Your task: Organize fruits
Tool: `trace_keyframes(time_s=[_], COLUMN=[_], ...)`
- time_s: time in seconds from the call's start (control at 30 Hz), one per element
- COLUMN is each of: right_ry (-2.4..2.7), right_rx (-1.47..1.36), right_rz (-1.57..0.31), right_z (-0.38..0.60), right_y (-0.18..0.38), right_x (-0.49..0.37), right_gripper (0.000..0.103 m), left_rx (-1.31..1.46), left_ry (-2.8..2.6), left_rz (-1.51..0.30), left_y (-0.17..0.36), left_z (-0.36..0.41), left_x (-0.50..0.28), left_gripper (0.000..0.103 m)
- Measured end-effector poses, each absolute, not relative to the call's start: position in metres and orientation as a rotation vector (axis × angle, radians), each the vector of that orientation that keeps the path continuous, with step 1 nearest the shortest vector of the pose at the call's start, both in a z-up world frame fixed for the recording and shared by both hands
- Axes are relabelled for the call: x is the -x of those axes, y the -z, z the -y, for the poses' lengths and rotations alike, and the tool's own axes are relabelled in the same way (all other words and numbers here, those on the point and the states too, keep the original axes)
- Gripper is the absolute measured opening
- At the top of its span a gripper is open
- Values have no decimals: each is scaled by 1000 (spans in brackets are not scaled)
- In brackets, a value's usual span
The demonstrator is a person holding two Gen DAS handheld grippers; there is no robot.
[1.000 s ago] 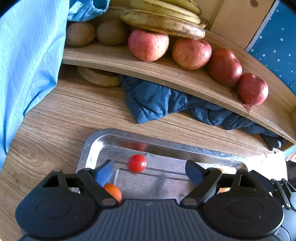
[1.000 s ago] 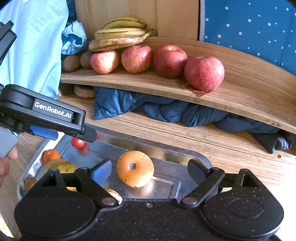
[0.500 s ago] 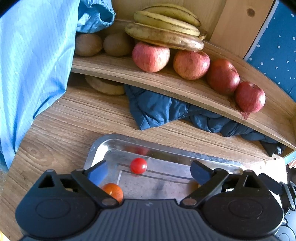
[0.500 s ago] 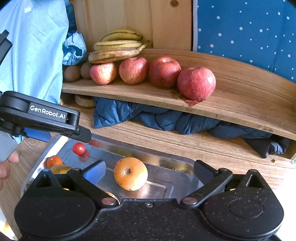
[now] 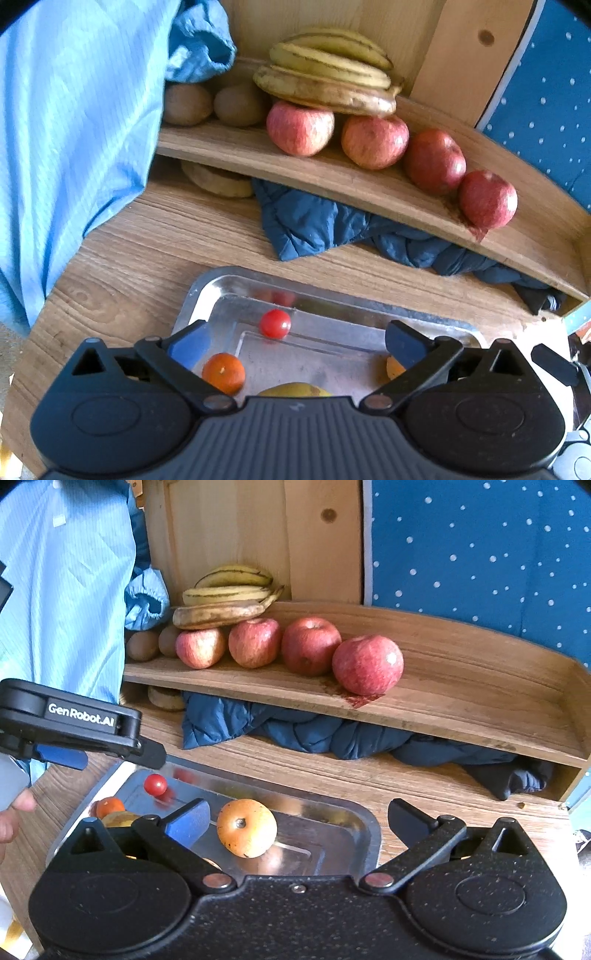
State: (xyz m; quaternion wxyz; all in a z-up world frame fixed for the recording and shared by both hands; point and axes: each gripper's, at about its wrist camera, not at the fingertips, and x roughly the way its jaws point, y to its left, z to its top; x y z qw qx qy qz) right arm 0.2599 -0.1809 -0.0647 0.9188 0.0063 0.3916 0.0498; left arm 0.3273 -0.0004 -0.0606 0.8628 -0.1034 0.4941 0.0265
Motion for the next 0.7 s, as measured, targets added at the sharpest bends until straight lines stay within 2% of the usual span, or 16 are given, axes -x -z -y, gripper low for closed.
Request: trace_keyframes(time_s=[0.27, 0.7], right_ry=[-98, -91], right_rx=[-18, -30], right_rz=[-771, -726], right_z=[191, 204], right_y=[53, 39], right_x=[-240, -204], right_gripper=[102, 102], left_rx=[206, 157], left_ry=[-96, -123], left_rz=[-938, -926], left_y=[44, 41], left_z=[6, 18], left_x=[-305, -264], left_gripper=[102, 102])
